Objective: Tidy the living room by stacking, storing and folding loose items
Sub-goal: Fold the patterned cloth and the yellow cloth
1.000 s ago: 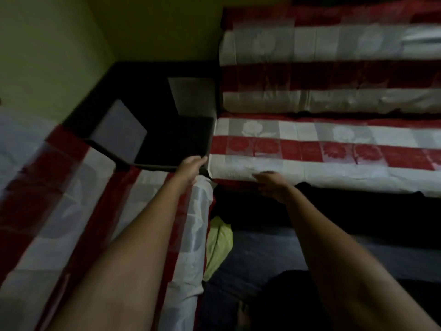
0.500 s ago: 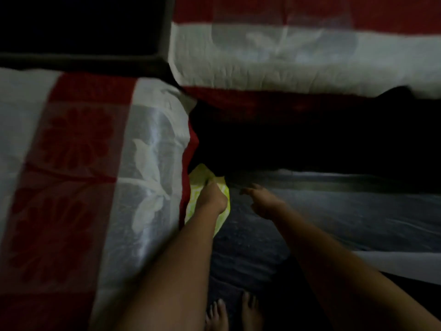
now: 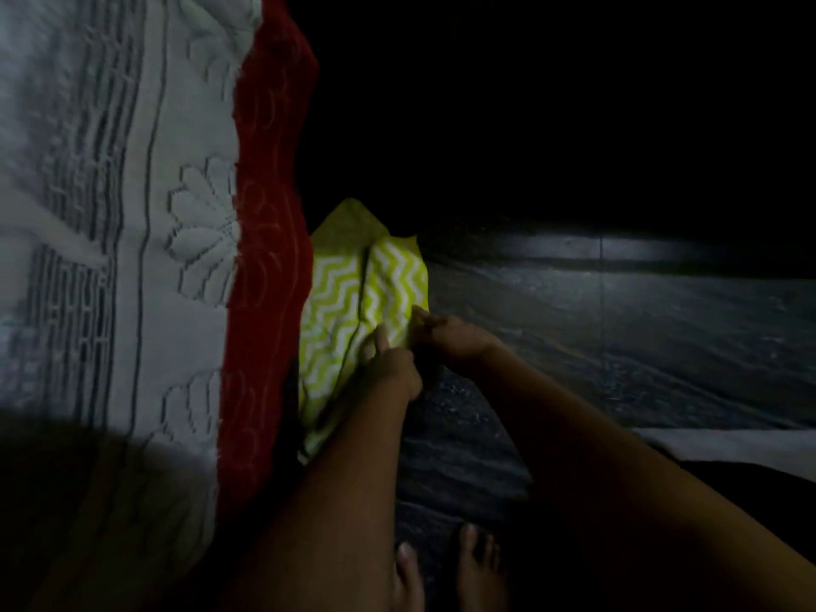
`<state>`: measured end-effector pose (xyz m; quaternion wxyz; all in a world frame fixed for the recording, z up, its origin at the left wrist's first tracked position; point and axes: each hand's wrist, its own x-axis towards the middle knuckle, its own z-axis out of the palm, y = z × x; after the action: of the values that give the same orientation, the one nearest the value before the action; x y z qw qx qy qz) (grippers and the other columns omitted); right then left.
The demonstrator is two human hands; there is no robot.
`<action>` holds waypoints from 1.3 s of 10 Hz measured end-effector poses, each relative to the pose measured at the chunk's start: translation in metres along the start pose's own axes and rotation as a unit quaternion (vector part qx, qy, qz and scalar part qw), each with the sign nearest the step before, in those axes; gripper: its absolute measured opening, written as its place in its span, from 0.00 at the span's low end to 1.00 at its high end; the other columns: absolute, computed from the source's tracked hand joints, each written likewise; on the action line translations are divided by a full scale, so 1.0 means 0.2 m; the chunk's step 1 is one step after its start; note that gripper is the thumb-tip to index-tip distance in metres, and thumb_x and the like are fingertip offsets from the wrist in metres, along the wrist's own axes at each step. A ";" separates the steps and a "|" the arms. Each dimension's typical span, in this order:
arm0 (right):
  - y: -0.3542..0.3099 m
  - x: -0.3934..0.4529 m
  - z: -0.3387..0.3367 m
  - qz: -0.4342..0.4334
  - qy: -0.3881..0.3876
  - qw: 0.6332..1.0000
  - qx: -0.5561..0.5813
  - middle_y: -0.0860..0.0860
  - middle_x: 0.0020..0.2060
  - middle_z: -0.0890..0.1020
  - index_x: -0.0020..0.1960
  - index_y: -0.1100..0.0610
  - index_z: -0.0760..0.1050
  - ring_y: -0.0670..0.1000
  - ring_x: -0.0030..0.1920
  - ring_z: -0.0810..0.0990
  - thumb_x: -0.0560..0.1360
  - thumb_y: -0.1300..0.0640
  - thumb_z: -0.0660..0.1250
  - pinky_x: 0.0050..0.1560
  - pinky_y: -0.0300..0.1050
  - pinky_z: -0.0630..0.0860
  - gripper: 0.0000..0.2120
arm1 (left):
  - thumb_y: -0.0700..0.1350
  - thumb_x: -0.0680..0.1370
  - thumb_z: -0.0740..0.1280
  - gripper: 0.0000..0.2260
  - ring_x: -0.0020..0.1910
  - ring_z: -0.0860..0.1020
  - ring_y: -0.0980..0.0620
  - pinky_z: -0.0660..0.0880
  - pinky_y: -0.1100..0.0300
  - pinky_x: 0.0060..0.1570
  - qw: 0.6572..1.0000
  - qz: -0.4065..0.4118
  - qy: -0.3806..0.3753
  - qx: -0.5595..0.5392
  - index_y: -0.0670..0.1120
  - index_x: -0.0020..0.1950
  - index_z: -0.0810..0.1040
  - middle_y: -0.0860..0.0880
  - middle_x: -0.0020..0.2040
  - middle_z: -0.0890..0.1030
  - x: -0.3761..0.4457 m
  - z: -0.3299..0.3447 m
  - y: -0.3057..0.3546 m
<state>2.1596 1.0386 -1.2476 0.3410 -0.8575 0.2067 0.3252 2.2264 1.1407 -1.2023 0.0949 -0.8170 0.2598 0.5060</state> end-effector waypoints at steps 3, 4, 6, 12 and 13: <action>-0.32 -0.40 -0.62 0.032 0.005 0.999 -0.025 0.61 0.59 0.77 0.62 0.61 0.75 0.60 0.59 0.77 0.76 0.61 0.63 0.57 0.49 0.74 0.15 | 0.40 0.77 0.65 0.14 0.63 0.74 0.41 0.71 0.53 0.58 0.991 -0.009 0.108 -0.080 0.38 0.61 0.77 0.39 0.62 0.77 -0.34 -0.40 0.12; -0.44 -0.61 -0.92 0.036 0.037 0.998 -0.035 0.61 0.53 0.79 0.57 0.61 0.75 0.59 0.53 0.79 0.76 0.64 0.62 0.47 0.47 0.72 0.10 | 0.40 0.76 0.66 0.12 0.60 0.76 0.39 0.72 0.52 0.57 0.989 0.016 0.092 -0.116 0.38 0.58 0.79 0.39 0.58 0.79 -0.60 -0.66 0.19; -0.79 -1.24 -1.73 0.054 0.072 0.996 -0.017 0.59 0.52 0.82 0.55 0.60 0.80 0.57 0.54 0.79 0.77 0.54 0.65 0.50 0.45 0.72 0.12 | 0.40 0.74 0.68 0.14 0.58 0.77 0.43 0.73 0.55 0.58 0.973 0.137 0.069 -0.170 0.42 0.60 0.78 0.41 0.58 0.80 -1.34 -1.35 0.45; -1.54 -3.67 -2.69 0.065 0.512 0.847 0.123 0.56 0.48 0.82 0.52 0.56 0.79 0.54 0.47 0.79 0.77 0.57 0.66 0.39 0.41 0.65 0.06 | 0.36 0.74 0.62 0.10 0.53 0.78 0.42 0.74 0.53 0.45 0.851 0.349 0.377 0.109 0.47 0.51 0.79 0.43 0.52 0.80 -3.76 -2.27 1.15; -1.50 -3.97 -2.59 0.094 0.540 0.833 0.076 0.53 0.50 0.81 0.50 0.52 0.76 0.52 0.48 0.78 0.77 0.54 0.65 0.42 0.44 0.71 0.03 | 0.35 0.73 0.62 0.09 0.54 0.78 0.43 0.71 0.55 0.42 0.814 0.364 0.414 0.185 0.48 0.45 0.76 0.45 0.52 0.80 -3.99 -2.19 1.23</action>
<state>1.9895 0.9752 -0.2689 0.2072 -0.8442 0.4618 -0.1764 2.1581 1.0115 -0.2716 -0.0636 -0.7623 0.6412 0.0601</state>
